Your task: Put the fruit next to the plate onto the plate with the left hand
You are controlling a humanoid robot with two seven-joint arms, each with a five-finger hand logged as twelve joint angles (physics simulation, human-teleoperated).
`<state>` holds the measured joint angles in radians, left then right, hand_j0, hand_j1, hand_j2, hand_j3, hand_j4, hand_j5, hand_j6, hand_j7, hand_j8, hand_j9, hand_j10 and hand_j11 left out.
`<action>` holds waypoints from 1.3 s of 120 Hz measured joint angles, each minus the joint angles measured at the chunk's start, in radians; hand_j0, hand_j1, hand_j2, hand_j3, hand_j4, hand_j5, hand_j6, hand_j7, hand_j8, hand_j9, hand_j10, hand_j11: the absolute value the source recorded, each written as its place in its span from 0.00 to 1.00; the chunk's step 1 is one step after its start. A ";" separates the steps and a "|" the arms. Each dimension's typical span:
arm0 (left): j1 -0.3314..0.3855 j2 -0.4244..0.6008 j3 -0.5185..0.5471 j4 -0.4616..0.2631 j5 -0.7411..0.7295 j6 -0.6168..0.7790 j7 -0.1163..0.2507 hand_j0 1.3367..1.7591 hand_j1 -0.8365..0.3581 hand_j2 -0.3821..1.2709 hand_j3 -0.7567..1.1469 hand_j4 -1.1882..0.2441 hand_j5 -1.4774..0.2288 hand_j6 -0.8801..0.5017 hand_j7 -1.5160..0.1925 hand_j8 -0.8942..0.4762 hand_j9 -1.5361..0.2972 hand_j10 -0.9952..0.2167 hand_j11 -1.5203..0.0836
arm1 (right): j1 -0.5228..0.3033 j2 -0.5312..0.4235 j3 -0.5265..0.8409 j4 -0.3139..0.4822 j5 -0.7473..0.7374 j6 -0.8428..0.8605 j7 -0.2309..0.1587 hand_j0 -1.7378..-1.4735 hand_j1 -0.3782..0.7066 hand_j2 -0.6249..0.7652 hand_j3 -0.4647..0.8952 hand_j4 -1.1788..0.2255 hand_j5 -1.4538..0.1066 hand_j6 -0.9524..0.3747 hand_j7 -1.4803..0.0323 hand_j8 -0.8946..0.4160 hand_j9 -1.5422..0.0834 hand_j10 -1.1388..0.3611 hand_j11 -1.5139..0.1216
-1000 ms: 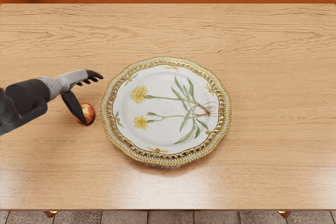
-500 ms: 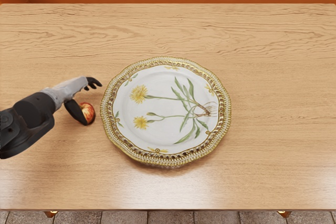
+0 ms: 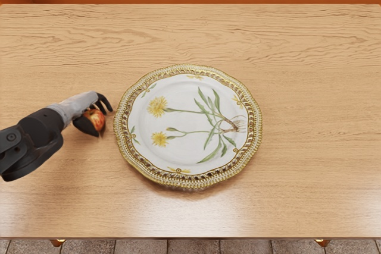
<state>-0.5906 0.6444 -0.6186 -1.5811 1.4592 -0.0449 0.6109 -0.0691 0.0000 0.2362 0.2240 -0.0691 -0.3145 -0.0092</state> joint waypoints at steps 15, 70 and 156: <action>-0.005 0.001 -0.001 0.005 -0.005 -0.001 0.000 0.76 0.45 0.37 0.40 0.42 0.41 0.26 0.43 0.33 0.41 0.36 0.46 | 0.000 0.000 0.000 0.000 0.000 0.000 0.000 0.30 0.03 0.45 0.34 0.84 0.93 0.72 0.98 0.68 0.95 0.76 0.93; -0.160 0.054 -0.003 0.033 -0.196 -0.032 0.000 0.74 0.46 0.46 0.40 0.28 0.17 0.33 0.22 0.42 0.22 0.41 0.25 | 0.000 0.000 0.000 0.000 0.000 0.000 0.000 0.30 0.03 0.45 0.34 0.84 0.93 0.72 0.98 0.68 0.95 0.76 0.93; -0.402 -0.182 0.013 0.051 -0.445 -0.168 0.000 0.74 0.53 0.42 0.40 0.26 0.12 0.30 0.19 0.38 0.20 0.36 0.22 | 0.000 0.000 0.000 0.000 0.000 0.000 0.000 0.30 0.03 0.45 0.34 0.84 0.93 0.72 0.98 0.68 0.95 0.76 0.93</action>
<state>-0.9929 0.4625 -0.6057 -1.5303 1.0147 -0.2130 0.6113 -0.0691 0.0000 0.2362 0.2240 -0.0691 -0.3145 -0.0092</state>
